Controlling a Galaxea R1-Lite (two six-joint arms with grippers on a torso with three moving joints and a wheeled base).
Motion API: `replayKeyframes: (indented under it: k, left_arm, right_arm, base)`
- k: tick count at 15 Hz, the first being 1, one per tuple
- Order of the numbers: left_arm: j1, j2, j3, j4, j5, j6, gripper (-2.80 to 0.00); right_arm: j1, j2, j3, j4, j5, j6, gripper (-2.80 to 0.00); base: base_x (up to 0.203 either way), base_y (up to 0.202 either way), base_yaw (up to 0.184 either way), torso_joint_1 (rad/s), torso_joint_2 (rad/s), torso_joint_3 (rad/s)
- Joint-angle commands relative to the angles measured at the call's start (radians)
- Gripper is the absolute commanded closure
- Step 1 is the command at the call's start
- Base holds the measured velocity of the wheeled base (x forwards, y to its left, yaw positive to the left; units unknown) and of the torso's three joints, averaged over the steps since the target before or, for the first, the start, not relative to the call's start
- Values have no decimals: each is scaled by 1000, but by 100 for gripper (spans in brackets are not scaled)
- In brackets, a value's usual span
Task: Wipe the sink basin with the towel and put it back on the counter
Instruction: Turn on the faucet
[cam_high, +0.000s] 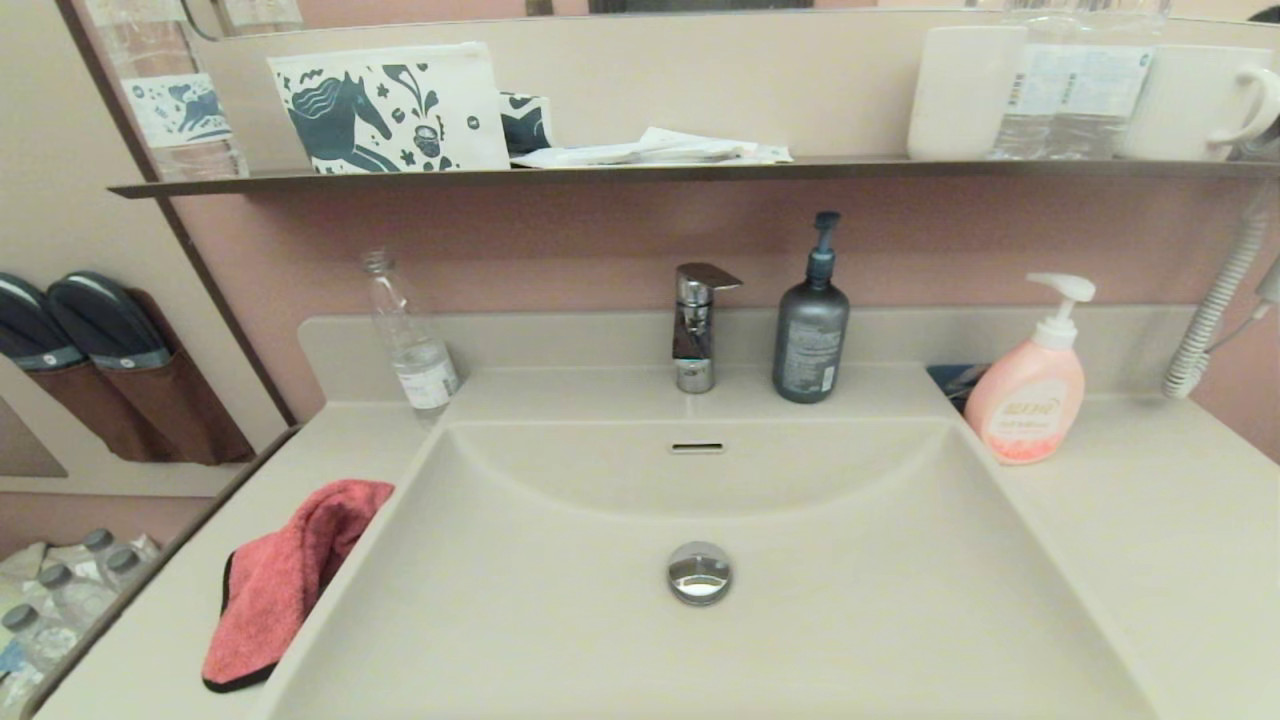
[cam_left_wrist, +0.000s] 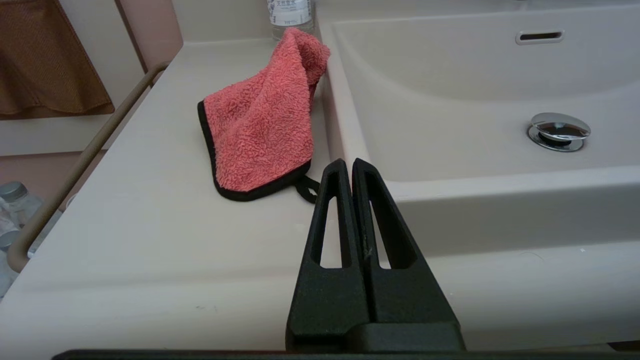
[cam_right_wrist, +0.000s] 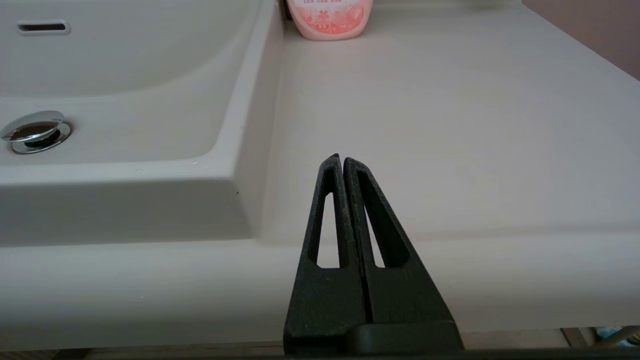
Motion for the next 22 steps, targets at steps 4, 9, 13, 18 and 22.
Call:
replayKeyframes:
  k: [4,9,13,18,22]
  left_arm:
    - [0,0,0,0,0,0,0]
    - [0,0,0,0,0,0,0]
    - [0,0,0,0,0,1,0]
    - [0,0,0,0,0,0,0]
    - [0,0,0,0,0,0,0]
  right_arm:
    - [0,0,0,0,0,0,0]
    - [0,0,0,0,0,1,0]
    - [0,0,0,0,0,1,0]
    - [0,0,0,0,0,0,0]
    - [0,0,0,0,-3,-3,0]
  base:
    - [0,0,0,0,0,0]
    - [0,0,0,0,0,0]
    - [0,0,0,0,0,0]
    - [0,0,0,0,0,0]
    - [0,0,0,0,0,0]
